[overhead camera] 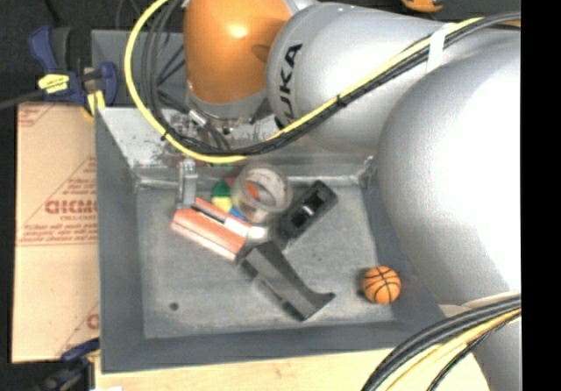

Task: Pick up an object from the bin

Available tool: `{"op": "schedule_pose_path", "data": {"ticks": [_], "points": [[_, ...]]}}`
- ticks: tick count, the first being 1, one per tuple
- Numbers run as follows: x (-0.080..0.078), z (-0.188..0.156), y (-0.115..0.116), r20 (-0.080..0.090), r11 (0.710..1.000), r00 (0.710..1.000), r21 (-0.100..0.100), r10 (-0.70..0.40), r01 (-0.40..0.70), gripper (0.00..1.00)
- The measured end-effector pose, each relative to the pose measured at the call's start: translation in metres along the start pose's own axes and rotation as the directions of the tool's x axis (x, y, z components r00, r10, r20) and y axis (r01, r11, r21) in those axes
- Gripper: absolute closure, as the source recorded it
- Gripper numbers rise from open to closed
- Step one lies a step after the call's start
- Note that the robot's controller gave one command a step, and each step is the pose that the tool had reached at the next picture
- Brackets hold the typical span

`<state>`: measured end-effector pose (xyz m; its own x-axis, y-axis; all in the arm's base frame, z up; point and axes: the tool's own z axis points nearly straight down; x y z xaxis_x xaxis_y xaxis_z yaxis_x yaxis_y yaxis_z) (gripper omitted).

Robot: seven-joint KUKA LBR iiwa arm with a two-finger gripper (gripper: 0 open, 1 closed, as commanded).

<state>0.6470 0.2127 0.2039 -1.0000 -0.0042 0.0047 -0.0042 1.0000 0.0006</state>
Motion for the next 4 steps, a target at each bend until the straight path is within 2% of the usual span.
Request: {"op": "schedule_pose_path", "data": {"ticks": [1,2,3,4], "points": [[-0.001,-0.005,-0.001,0.006,1.0,1.0,-0.001,0.003,-0.003,0.0],[0.011,0.04,-0.037,0.014,1.0,0.999,-0.004,0.029,-0.029,0.0],[0.015,0.085,-0.069,0.003,0.999,0.999,0.001,0.044,-0.044,0.0],[0.023,0.131,-0.066,0.001,0.994,0.994,-0.002,0.105,-0.105,1.0]]}}
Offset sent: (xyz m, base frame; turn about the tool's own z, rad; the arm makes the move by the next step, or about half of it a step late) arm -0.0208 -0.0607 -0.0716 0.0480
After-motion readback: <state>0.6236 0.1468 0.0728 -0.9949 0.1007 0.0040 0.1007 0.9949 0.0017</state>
